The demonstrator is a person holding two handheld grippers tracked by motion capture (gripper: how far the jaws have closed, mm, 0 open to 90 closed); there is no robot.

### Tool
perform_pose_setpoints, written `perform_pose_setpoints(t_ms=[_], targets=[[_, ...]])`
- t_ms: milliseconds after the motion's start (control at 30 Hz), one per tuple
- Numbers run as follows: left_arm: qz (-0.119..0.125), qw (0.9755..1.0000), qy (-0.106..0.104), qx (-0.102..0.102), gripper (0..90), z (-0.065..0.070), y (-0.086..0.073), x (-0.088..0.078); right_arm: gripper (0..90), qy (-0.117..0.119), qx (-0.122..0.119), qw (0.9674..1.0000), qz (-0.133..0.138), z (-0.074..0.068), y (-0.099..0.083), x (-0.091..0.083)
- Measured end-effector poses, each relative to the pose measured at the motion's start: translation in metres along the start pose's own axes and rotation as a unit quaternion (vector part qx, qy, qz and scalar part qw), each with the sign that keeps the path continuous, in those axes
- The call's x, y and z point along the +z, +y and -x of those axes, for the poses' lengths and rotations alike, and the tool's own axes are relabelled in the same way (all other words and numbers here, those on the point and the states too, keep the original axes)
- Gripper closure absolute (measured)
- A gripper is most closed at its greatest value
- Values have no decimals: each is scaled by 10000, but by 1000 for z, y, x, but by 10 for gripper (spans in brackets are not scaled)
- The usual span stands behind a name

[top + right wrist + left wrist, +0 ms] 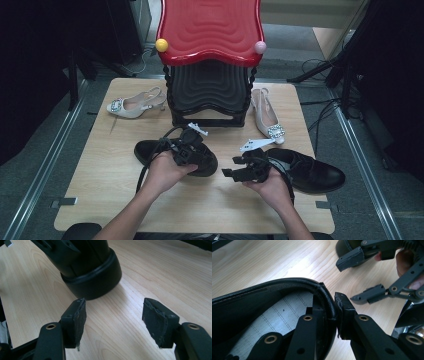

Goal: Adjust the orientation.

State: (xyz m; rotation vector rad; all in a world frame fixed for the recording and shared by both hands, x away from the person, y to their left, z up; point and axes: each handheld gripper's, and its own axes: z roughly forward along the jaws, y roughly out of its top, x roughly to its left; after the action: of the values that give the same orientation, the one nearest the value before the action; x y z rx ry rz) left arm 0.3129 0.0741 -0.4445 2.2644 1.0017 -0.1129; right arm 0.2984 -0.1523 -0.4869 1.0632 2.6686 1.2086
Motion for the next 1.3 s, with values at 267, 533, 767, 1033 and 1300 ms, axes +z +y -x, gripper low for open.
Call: perform_pose_setpoints(t_ms=[267,533,767,1033,1300], targets=[[-321,9992,49,250,777,4,-1,25,373,-85,59,9999,-14,0,-6,-2],[-285,9985,214,405,646,3,-4,22,397,-73,65,9999,31,2,-6,-3],[1,9990,261,351,508,-1,-13,-8,429,-63,17,9999,100,1,-3,-3],[367,9986,305,231,452,-8,-31,-40,540,-21,-62,9997,239,0,4,-1],[564,9971,503,35,561,-18,-50,-60,771,-10,-146,9996,228,0,13,4]])
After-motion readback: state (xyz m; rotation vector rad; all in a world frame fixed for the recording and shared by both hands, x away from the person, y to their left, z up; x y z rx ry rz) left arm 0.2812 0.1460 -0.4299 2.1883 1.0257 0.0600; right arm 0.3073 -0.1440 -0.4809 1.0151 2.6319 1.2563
